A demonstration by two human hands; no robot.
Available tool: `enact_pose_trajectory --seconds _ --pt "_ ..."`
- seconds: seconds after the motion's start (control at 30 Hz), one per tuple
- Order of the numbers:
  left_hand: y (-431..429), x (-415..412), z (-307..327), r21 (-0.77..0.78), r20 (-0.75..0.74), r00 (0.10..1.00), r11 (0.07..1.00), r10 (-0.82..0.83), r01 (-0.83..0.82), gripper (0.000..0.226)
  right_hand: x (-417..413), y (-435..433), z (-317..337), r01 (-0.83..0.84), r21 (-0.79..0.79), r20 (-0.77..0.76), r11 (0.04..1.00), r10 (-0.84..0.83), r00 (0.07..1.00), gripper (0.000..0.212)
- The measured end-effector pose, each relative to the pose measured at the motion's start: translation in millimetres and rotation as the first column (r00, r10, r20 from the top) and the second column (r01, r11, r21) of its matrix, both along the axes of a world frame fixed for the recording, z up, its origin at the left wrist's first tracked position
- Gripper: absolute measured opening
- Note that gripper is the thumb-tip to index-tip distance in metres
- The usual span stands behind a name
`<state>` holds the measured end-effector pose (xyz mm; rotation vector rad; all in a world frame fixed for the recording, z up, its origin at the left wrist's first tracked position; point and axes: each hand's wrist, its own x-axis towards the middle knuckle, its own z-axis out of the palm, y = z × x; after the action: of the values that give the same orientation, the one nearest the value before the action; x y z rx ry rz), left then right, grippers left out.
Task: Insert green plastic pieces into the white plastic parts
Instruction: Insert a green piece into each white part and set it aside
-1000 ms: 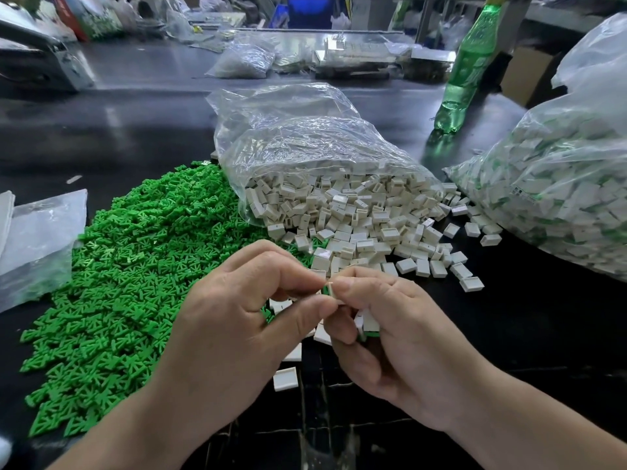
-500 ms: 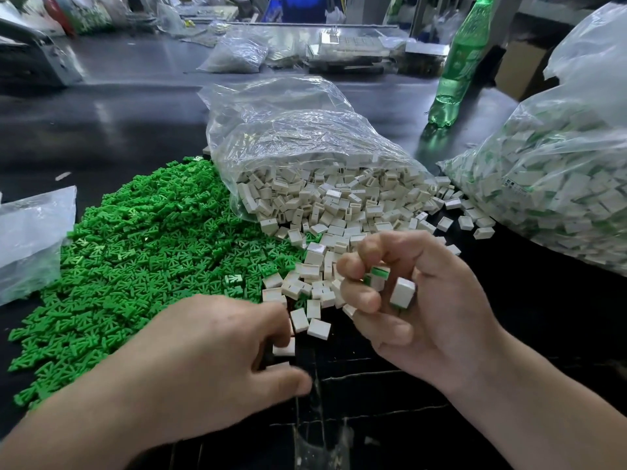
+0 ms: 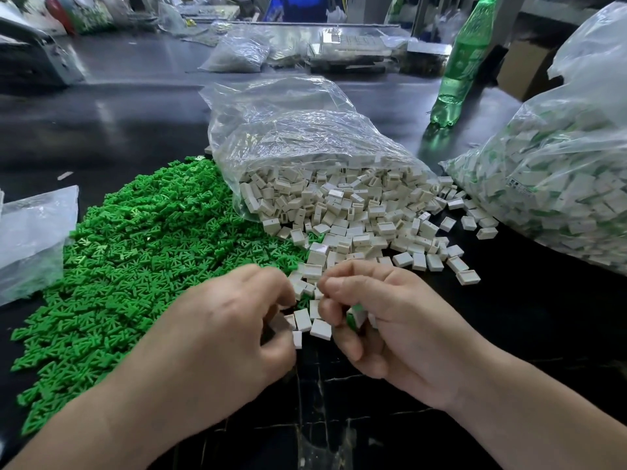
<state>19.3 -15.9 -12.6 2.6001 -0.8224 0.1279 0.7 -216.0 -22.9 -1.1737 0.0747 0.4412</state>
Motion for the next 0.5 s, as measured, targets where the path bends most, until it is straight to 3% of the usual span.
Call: enact_pose_trajectory --seconds 0.13,0.2,0.27,0.4,0.5 --pt "-4.3 -0.1 3.5 -0.413 -0.135 0.991 0.909 -0.006 -0.051 0.028 -2.2 4.9 -0.3 -0.031 -0.078 0.031 0.996 0.033 0.999 0.01" --pt "-8.3 -3.7 4.4 -0.531 -0.174 0.983 0.846 -0.052 -0.05 0.034 -3.4 6.9 1.4 -0.087 -0.048 0.028 0.995 0.088 0.996 0.021" --pt "-13.2 -6.8 6.9 -0.532 -0.135 0.986 0.847 -0.097 0.01 0.037 -4.0 6.6 2.4 -0.108 -0.007 0.008 0.994 0.108 0.994 0.032" --pt "-5.0 -0.8 7.3 -0.488 -0.09 0.996 0.873 -0.021 -0.025 0.031 -1.4 2.5 4.3 -0.04 0.045 -0.041 0.998 0.041 0.998 0.026" --pt "12.8 13.9 4.1 -0.222 0.005 0.982 0.957 0.191 -0.185 0.033 0.8 -3.2 4.8 0.007 0.101 -0.068 0.995 0.0 0.998 0.022"
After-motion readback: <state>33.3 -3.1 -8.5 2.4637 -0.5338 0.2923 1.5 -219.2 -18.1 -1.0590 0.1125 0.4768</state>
